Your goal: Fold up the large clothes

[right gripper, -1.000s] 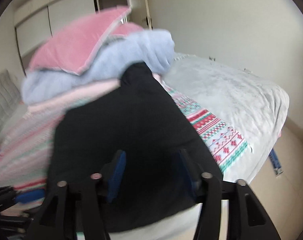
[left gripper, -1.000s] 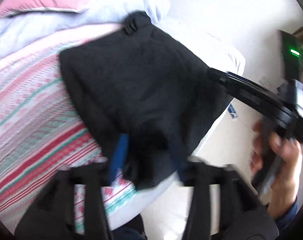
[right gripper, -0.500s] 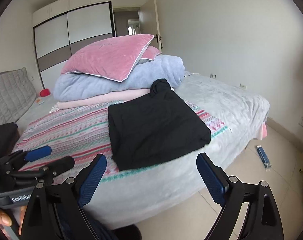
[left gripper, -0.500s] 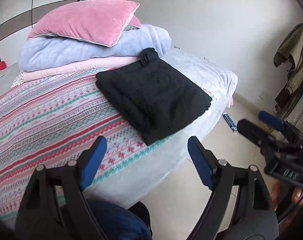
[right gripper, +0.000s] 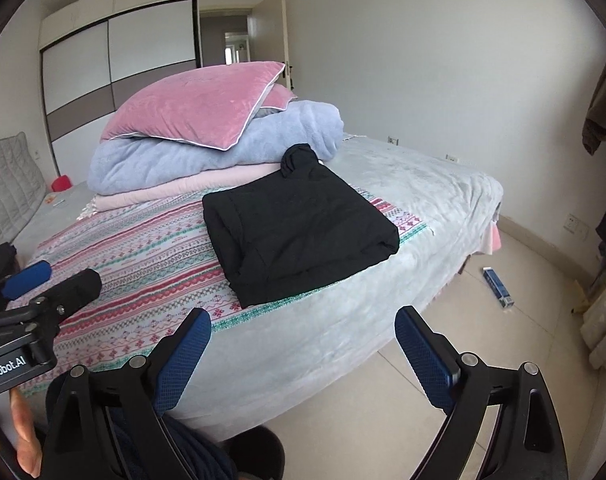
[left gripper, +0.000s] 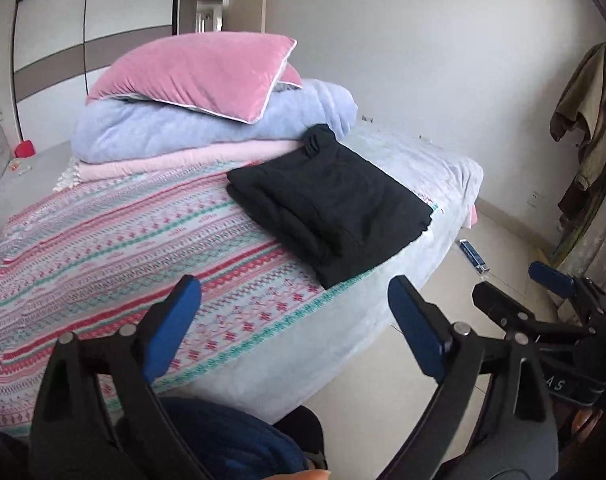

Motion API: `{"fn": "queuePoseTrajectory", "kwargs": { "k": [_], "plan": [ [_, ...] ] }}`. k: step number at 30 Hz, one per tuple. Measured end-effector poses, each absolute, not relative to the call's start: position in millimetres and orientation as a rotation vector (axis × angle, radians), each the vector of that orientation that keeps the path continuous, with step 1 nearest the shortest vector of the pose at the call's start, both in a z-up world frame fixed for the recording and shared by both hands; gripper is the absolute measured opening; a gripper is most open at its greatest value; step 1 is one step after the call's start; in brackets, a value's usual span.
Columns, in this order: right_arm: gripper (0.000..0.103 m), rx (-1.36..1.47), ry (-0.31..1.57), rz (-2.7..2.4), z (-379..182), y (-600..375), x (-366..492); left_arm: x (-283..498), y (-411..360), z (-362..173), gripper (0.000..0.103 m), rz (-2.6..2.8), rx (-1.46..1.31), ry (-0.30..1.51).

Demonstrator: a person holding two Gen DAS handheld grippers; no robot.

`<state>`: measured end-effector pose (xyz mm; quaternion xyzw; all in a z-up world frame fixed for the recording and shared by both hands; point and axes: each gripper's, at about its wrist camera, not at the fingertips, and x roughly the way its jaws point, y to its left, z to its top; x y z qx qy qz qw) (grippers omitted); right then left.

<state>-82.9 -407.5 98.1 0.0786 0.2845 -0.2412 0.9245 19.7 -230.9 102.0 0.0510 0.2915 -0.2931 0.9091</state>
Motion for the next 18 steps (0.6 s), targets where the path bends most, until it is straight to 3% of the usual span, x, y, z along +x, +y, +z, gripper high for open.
{"fn": "queuePoseTrajectory", "kwargs": {
  "k": [4,18],
  "plan": [
    [0.103,0.135,0.556,-0.574,110,-393,-84,28,-222,109,0.102,-0.599,0.118,0.603],
    [0.103,0.054,0.58,-0.718,106,-378,-67,53,-220,87,0.102,-0.62,0.082,0.678]
  ]
}}
